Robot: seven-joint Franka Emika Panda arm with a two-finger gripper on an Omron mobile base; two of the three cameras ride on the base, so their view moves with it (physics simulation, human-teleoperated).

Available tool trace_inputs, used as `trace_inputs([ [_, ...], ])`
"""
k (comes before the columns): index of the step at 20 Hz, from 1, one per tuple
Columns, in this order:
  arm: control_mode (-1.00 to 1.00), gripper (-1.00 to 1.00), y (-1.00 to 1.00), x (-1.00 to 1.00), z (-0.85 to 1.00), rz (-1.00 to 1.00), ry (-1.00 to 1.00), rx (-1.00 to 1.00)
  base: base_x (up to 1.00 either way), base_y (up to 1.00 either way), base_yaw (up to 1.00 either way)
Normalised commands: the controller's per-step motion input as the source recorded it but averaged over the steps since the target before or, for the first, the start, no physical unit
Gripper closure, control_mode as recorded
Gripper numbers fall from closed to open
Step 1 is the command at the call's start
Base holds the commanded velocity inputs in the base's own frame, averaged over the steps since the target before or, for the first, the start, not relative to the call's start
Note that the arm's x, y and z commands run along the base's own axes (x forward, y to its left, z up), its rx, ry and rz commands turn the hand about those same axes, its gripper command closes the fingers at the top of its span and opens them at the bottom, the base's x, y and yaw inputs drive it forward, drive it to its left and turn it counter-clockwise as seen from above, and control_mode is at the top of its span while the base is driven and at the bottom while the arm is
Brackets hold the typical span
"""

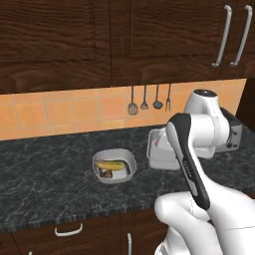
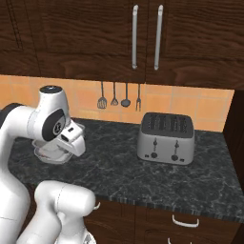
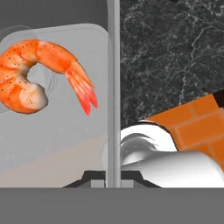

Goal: Take the meat container that has the shrimp and place it on the second highest rack of the freezer. Then take the vegetable container that has the cucumber and mushroom and place it on the highest rack of the freezer.

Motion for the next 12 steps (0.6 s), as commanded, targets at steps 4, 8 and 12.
trace_inputs([
  [4, -1.0, 1.0, 0.0, 0.0, 0.24, 0.05, -0.03, 0.0, 0.0, 0.0, 0.0],
  [8, -1.0, 1.0, -0.03, 0.0, 0.16, 0.07, -0.01, 0.0, 0.0, 0.0, 0.0],
  [12, -1.0, 1.0, -0.4, 0.0, 0.0, 0.03, 0.0, -0.01, 0.0, 0.0, 0.0],
])
